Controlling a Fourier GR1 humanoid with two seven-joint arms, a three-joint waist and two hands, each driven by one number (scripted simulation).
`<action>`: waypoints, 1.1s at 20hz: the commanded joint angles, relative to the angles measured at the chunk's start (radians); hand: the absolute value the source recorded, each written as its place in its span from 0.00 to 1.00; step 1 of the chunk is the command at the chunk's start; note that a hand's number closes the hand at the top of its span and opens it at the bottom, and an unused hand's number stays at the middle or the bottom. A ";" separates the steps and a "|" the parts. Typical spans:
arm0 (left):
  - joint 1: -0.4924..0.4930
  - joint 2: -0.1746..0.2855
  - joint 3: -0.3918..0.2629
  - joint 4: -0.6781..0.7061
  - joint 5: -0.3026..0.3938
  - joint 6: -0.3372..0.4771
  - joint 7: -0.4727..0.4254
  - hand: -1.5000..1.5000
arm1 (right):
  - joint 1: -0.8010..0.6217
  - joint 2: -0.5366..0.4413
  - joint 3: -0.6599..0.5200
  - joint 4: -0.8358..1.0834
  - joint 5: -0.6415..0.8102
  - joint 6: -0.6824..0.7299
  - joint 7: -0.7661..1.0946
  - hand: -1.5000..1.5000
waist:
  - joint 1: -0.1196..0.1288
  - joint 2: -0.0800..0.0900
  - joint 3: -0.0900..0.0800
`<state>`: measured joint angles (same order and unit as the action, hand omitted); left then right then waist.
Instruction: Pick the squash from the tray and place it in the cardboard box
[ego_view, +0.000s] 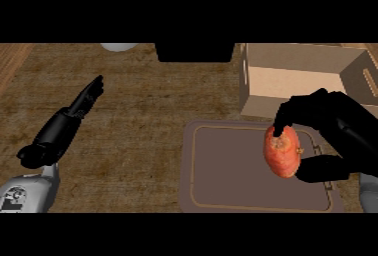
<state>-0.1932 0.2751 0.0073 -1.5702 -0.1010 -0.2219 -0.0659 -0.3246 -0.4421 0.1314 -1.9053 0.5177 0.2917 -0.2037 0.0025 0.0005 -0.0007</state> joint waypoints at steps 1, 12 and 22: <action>-0.060 0.005 0.023 0.035 0.010 -0.008 0.021 0.50 | -0.121 0.056 -0.076 0.102 -0.034 0.017 0.151 1.00 | 0.003 0.002 0.000; -0.058 0.005 0.037 0.006 0.035 -0.045 0.029 0.50 | -0.399 -0.111 -0.153 0.710 0.118 -0.018 -0.107 1.00 | 0.026 0.009 0.001; -0.081 -0.033 -0.023 0.006 -0.024 -0.025 0.035 0.50 | -0.612 -0.218 -0.033 1.186 0.273 0.115 -0.300 1.00 | 0.055 0.018 0.002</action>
<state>-0.2421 0.2393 -0.0125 -1.5419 -0.1338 -0.2315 -0.0712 -0.8551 -0.6283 0.0593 -0.8890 0.7269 0.3835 -0.4205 0.0443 0.0161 0.0006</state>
